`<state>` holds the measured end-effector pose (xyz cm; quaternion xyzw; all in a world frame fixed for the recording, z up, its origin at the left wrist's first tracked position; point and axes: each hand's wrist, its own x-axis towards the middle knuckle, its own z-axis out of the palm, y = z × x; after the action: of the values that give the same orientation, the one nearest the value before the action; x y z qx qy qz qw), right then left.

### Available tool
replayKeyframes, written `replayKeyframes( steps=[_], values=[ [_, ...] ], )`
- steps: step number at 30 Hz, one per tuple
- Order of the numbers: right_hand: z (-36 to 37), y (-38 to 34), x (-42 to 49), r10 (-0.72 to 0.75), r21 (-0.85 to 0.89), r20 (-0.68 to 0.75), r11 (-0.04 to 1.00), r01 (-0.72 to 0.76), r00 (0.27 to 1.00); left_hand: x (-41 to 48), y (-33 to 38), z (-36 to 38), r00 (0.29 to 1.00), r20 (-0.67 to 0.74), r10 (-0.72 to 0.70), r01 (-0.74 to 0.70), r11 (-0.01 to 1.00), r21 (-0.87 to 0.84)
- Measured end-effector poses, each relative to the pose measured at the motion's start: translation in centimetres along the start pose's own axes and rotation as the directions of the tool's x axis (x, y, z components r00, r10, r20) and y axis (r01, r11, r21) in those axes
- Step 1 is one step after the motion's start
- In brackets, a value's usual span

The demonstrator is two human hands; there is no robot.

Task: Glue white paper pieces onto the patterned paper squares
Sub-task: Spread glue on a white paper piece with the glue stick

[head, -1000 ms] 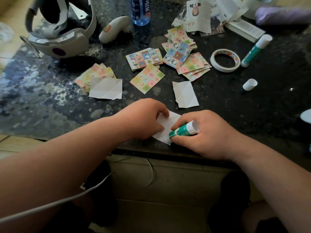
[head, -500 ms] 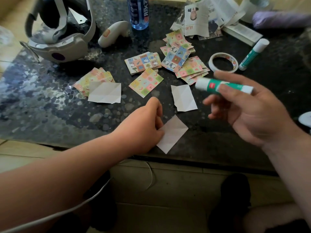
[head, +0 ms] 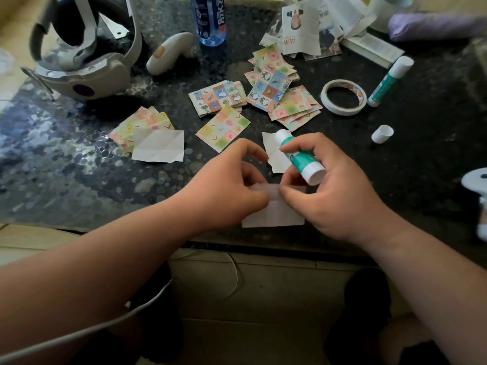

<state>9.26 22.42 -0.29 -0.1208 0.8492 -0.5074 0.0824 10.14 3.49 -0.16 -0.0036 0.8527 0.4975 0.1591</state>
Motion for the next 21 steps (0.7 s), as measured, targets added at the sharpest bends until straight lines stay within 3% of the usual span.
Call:
replayKeyframes(
  steps=[3,6,10,13,16,21],
  values=[
    [0.2,0.2,0.0,0.073,0.015,-0.041,0.997,-0.072,0.996,0.2,-0.2,0.0,0.987,-0.073,-0.146,0.127,0.968,-0.216],
    [0.9,0.4,-0.4,0.152,0.069,-0.058,0.987,-0.148,0.987,0.3,-0.5,0.7,0.953,-0.116,-0.279,0.200,0.871,-0.448],
    [2.6,0.7,-1.3,0.196,0.113,-0.104,0.976,-0.185,0.975,0.4,-0.8,1.6,0.944,-0.164,-0.285,0.168,0.847,-0.504],
    [3.2,0.7,-1.6,0.155,0.072,-0.194,0.987,-0.143,0.969,0.7,-1.3,1.7,0.954,-0.194,-0.229,0.148,0.920,-0.362],
    [1.7,0.8,-0.4,0.122,0.059,-0.333,0.992,-0.109,0.935,0.8,-1.7,1.4,0.968,-0.215,-0.127,0.122,0.992,-0.035],
    [-0.8,1.1,1.3,0.215,0.211,-0.403,0.968,-0.138,0.890,0.6,-2.2,1.6,0.992,-0.120,0.029,0.020,0.922,0.386]
  ],
)
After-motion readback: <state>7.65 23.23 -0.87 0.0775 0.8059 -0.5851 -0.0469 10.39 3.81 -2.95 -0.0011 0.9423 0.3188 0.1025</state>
